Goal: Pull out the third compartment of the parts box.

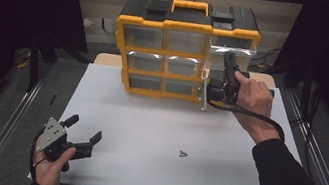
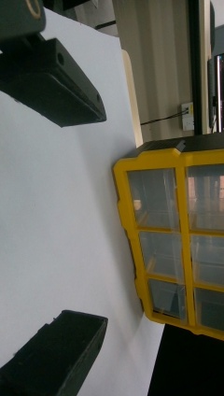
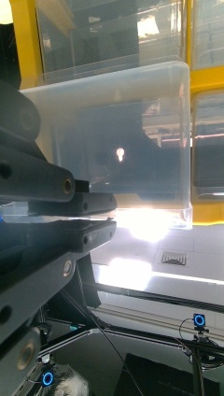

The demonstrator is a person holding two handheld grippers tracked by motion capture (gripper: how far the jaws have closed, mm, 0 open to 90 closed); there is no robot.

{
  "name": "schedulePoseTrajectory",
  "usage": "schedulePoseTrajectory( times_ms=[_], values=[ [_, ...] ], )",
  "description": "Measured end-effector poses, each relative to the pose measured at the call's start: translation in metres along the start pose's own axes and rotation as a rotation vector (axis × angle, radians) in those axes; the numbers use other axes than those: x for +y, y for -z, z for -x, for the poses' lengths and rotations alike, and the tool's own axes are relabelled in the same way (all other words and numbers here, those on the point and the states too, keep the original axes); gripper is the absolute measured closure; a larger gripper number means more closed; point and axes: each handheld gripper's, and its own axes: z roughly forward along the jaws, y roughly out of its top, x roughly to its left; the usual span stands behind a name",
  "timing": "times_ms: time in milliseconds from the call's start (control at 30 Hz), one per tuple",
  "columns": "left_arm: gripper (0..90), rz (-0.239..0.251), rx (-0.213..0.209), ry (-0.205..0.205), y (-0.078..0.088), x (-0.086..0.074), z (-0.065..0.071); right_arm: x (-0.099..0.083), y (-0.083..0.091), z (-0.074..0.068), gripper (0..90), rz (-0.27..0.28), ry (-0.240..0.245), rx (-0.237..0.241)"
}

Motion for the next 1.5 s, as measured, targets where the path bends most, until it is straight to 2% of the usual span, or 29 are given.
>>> schedulePoseTrajectory(
  times_ms=[233, 400, 533, 667, 733, 800, 1500],
  values=[
    [3.6, -0.005, 0.005, -0.001, 0.0, 0.0, -0.001, -0.001, 0.006, 0.001, 85.6, 0.012, 0.02, -0.007],
    [3.6, -0.005, 0.002, -0.002, 0.0, 0.0, -0.001, -0.001, 0.01, 0.002, 85.5, 0.012, 0.006, -0.013],
    [3.6, -0.005, 0.002, -0.003, 0.0, 0.0, -0.001, 0.0, 0.013, 0.003, 85.6, 0.018, 0.023, -0.012],
    [3.6, -0.009, 0.006, -0.008, 0.0, 0.0, -0.001, -0.001, 0.016, 0.002, 85.6, 0.016, 0.006, -0.014],
    [3.6, -0.007, 0.003, -0.008, 0.0, 0.0, -0.001, -0.001, 0.017, 0.003, 85.6, 0.023, 0.02, -0.016],
    [3.6, 0.001, -0.004, 0.008, -0.002, -0.001, 0.0, -0.001, 0.019, 0.003, 85.6, 0.02, 0.016, -0.017],
    [3.6, -0.001, -0.001, 0.002, -0.001, 0.0, 0.0, -0.001, 0.035, 0.001, 85.5, 0.036, 0.035, -0.032]
  ],
)
